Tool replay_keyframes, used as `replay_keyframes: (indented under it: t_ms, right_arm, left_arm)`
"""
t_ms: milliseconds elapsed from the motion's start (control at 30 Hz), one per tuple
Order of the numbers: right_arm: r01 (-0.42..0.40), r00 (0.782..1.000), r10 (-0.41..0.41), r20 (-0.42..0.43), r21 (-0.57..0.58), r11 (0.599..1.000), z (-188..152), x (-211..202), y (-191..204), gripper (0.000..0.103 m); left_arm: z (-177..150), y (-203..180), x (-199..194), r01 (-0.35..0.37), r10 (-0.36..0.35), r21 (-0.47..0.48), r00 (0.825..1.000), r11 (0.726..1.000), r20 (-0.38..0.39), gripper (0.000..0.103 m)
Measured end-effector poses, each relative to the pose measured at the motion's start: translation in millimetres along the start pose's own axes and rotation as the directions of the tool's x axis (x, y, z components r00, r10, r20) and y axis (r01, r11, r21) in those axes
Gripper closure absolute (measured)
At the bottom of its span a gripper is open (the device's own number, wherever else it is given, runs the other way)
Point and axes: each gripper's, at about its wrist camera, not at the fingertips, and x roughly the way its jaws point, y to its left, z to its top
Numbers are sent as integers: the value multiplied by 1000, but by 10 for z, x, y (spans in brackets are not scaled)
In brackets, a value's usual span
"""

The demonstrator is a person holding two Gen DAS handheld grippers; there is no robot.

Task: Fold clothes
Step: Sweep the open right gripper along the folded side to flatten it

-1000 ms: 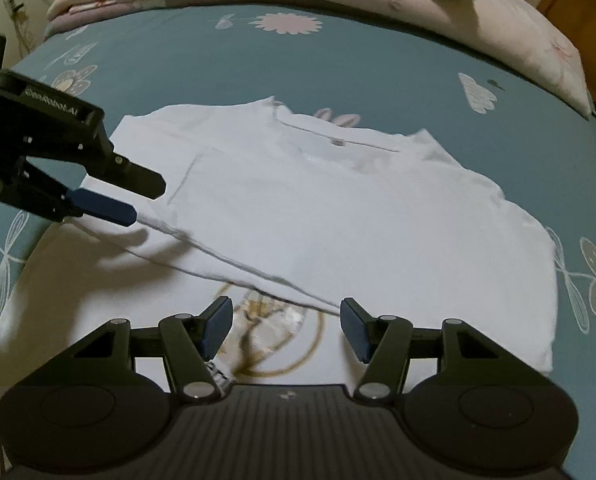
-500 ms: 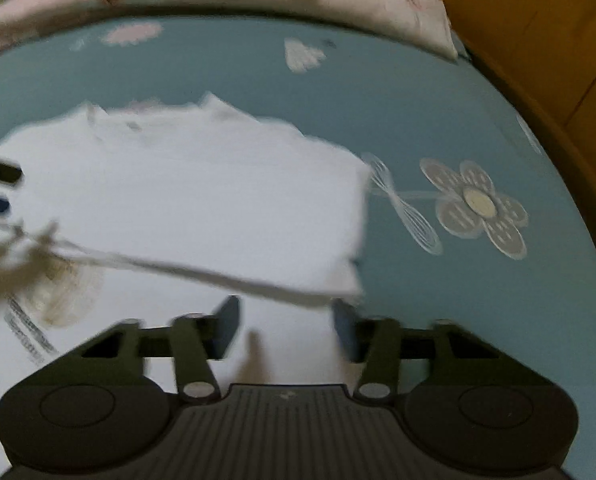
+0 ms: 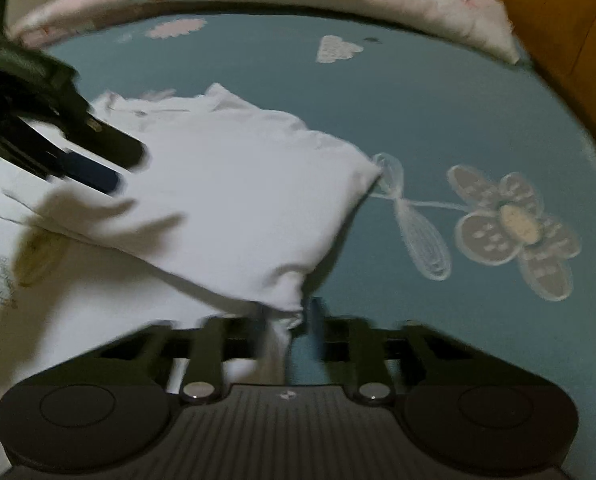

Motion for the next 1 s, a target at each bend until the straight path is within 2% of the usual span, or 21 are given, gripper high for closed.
replay_keyframes:
  t_ms: [67,100,133,200,267,333,400,467,567,633,700,833,1000]
  right_arm:
    - [-31,999,32,-9,110,993,-32,-54,-127,94]
    - [-45,998,51,-26,176,983,-69,-64,-192,102]
    - [-56,997,69,-47,238,970,-112,-65,-252,103]
    - [-68,993,97,-73,329,942,-184,-79,-344,103]
    - [-70,992,104,-78,354,933,-230,-119,-381,99]
    - [-58,993,89,-77,335,940,-198,-142,-401,91]
    - [-43,996,67,-66,308,950,-116,-153,-416,89]
    - [-41,996,62,-60,301,953,-53,-185,-412,89]
    - [-43,997,61,-53,289,956,27,-248,-393,85]
    - [-55,995,74,-62,259,964,55,-299,-309,78]
    - [-76,992,96,-81,223,972,80,-306,-161,77]
    - [-133,981,149,-121,130,983,152,-255,253,74]
    - [-202,967,209,-145,63,977,306,-101,844,72]
  left_arm:
    - [6,-42,81,-17,17,-1,1000,1000,2,52]
    - [8,-59,114,-27,27,-1,1000,1000,4,52]
    - [16,-76,149,-42,42,1,999,999,5,52]
    - [48,-111,199,-63,62,8,998,998,4,52]
    - [83,-145,214,-69,68,27,998,997,8,52]
    - [112,-176,204,-101,100,68,995,993,18,52]
    - [102,-188,178,-149,146,108,989,983,29,52]
    - [77,-153,104,-183,178,106,983,977,52,52]
    - [20,-11,-139,-226,219,45,968,973,125,54]
    - [-35,128,-366,-268,263,2,948,963,178,54]
    - [-90,281,-601,-295,296,-42,928,955,226,54]
    - [-171,627,-983,-297,319,-118,908,948,272,54]
    - [-204,1037,-1384,-283,317,-149,894,947,318,52]
